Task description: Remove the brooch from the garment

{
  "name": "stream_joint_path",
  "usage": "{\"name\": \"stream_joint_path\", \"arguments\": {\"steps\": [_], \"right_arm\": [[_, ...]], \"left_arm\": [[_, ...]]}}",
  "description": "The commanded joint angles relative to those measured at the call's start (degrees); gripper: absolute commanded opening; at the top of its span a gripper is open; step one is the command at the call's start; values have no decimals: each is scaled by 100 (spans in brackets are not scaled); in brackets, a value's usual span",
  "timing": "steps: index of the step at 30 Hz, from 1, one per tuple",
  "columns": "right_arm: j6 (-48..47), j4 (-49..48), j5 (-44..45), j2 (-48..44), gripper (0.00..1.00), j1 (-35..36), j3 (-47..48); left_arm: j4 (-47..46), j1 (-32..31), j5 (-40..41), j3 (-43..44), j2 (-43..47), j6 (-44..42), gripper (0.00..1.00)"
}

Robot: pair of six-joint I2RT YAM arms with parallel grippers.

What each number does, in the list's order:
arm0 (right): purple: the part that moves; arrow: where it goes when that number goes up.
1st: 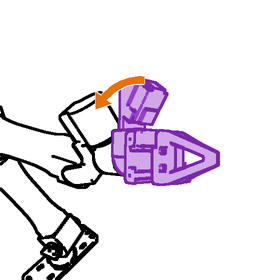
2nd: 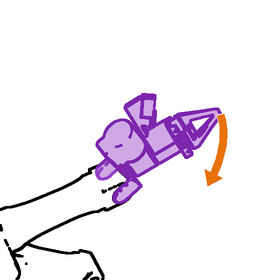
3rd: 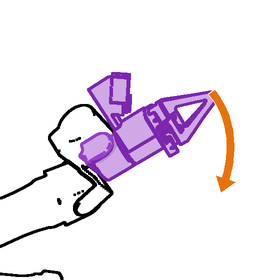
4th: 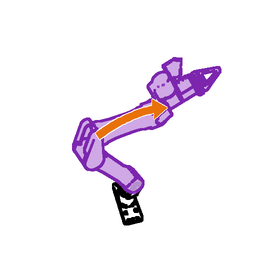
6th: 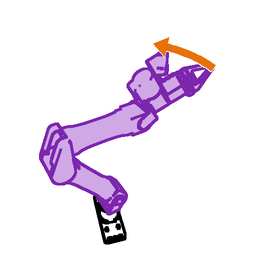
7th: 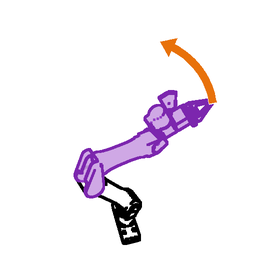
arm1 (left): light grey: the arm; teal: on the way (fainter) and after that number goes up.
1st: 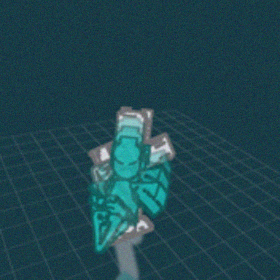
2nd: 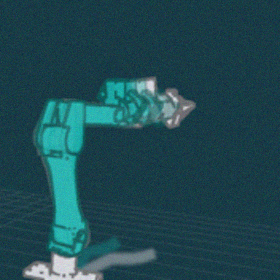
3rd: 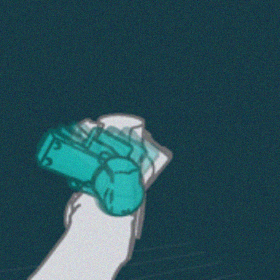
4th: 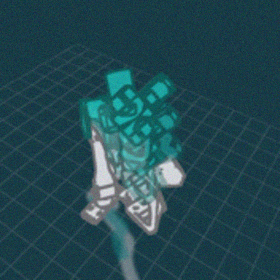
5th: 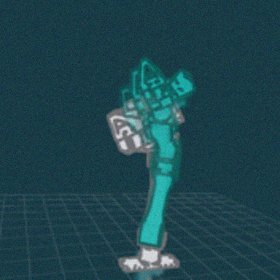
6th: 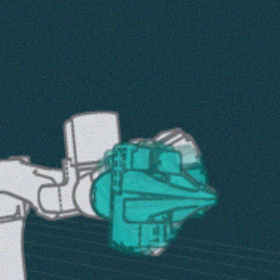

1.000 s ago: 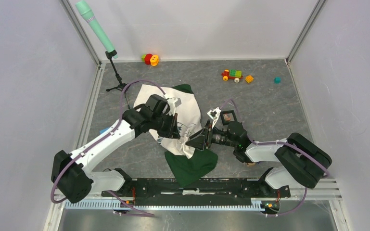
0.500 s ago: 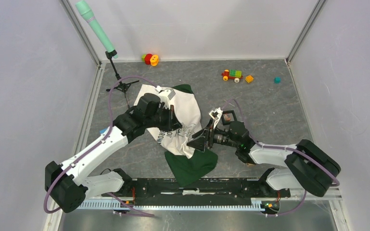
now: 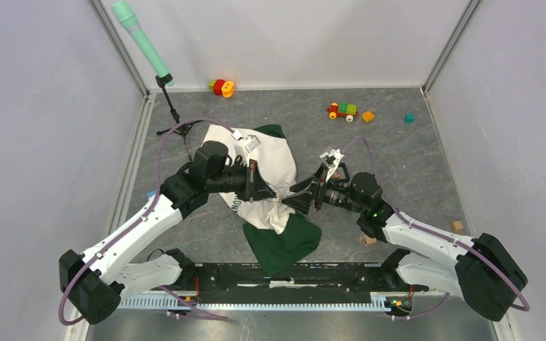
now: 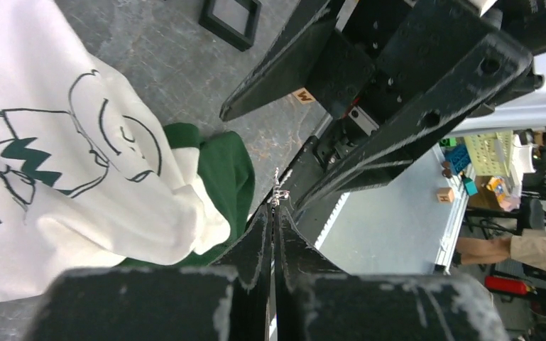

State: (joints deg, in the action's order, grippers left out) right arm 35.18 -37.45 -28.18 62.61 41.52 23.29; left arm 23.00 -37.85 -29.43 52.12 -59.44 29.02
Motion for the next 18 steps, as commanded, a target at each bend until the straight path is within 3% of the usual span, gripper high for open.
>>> {"name": "stream_joint_path", "arguments": {"steps": [1,10,18], "right_arm": [[337,41,-180,-371,73,-125,309],[973,-549,-718,-303,65,-139,462],[1000,-547,-754,-355,56,-133,492]], "left_arm": [[-592,29,-629,-111,257,399,2],[-1027,28,-1100,-115,267,729,2],[-1026,40,-1127,-90,269,736,2]]}}
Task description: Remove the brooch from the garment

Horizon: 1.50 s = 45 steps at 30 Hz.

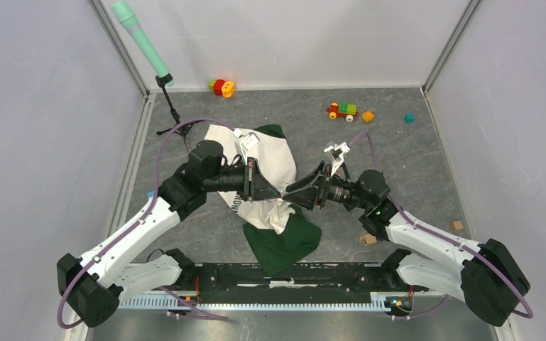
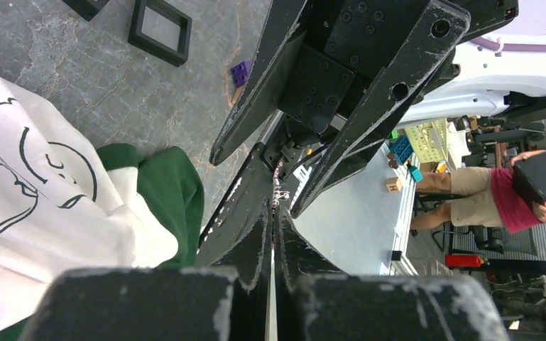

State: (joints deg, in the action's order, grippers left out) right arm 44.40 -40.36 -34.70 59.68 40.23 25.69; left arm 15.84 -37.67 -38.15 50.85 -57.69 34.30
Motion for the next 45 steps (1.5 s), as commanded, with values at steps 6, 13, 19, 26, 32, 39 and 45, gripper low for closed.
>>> {"name": "stream_joint_path", "arguments": {"steps": [6,13,19,26,32,39,45], "right_arm": [[-233,207,222,-484,62,-39,300],[-404,410,242,-588,61,-35,351],[-228,123,9,-372,55,-33,340],[-121,-76,-196,-199,51,-33,352],[-151,-99,-171,-201,45,-37,270],[-262,-10,-142,-215,36,-32,252],[-340,80,-91,-221,31,-32,252]], "left_arm": [[-109,16,-127,65,104,112,2],[-208,28,-168,32,102,177,2],[-319,31,-297,13,94,240,2],[-463,32,-404,-31,60,334,2],[-498,23,-430,-23,55,365,2],[-687,32,-527,-42,50,540,2],[-673,32,-522,-49,41,535,2]]}}
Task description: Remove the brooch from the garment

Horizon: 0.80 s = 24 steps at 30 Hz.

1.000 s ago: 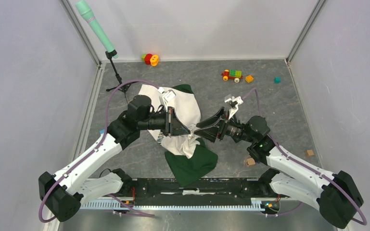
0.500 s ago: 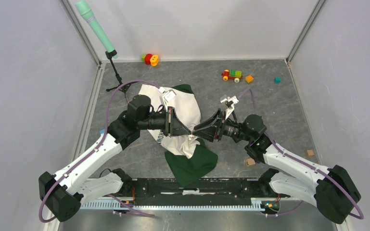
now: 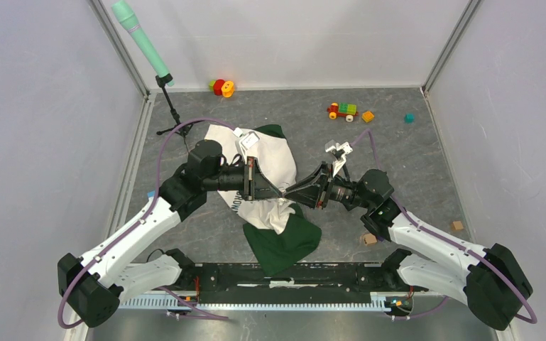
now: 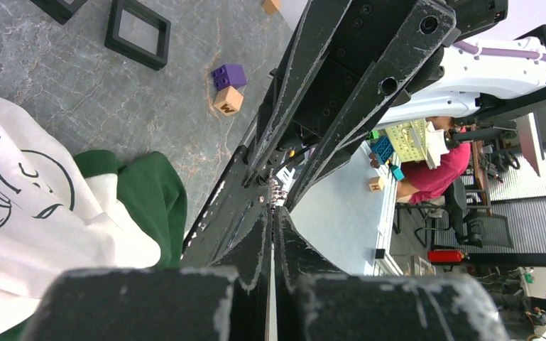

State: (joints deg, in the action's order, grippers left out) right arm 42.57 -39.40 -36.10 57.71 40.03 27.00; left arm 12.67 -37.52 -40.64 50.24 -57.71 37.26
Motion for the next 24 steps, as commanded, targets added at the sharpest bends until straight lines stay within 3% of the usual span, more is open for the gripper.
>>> {"name": "stream_joint_path", "arguments": {"steps": [1,24], "right_arm": [[-169,-5,50,-40,30,-12,121],[-243,-39,130,-76,21,110,147]], "left_arm": [[-352,16,-269,12,44,236,2],[-1213,16,-409,-214,-46,940,2]]}}
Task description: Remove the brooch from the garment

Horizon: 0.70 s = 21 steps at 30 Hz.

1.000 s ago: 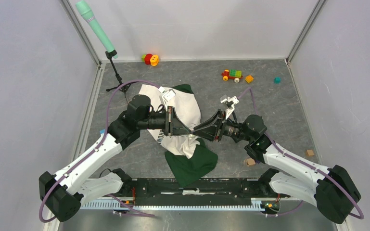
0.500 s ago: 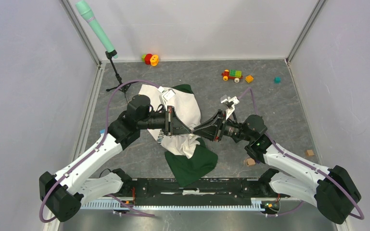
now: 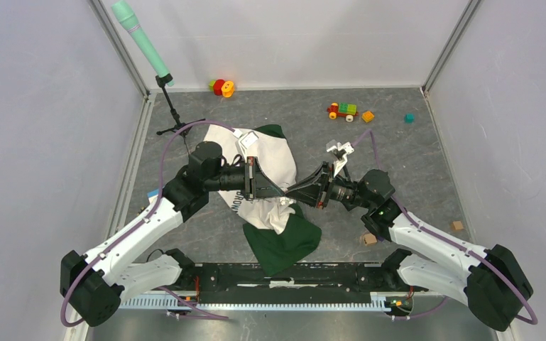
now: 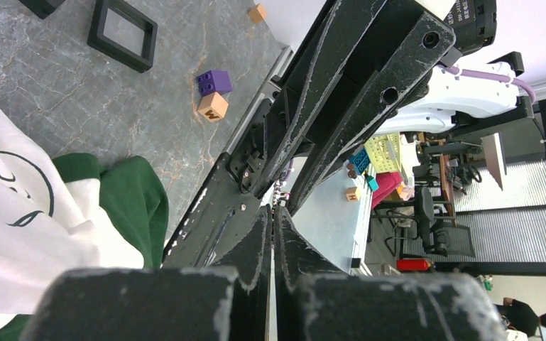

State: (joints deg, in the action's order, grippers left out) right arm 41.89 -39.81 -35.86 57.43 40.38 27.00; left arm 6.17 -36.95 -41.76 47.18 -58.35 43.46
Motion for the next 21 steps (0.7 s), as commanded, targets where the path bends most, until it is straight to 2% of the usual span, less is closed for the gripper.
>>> {"name": "stream_joint_path", "arguments": {"steps": [1,4,5,7,14,21], "right_arm": [[-204,69,114,-61,21,73,168],[-340,312,156,-158,25,71,249],[-381,405,177,-188,34,66,284],[-466,552,209,-239,40,66,330],[-519,627,200,-197,31,66,358],[-507,556,193,-157,19,68,341]], "left_arm": [[-486,-41,-277,119,17,269,2],[-42,-34,-124,257,16,-20,2],[171,-36,-30,310,21,-159,2],[451,-32,100,379,33,-353,2],[542,-34,115,422,35,-404,2],[350,-32,25,392,54,-261,2]]}}
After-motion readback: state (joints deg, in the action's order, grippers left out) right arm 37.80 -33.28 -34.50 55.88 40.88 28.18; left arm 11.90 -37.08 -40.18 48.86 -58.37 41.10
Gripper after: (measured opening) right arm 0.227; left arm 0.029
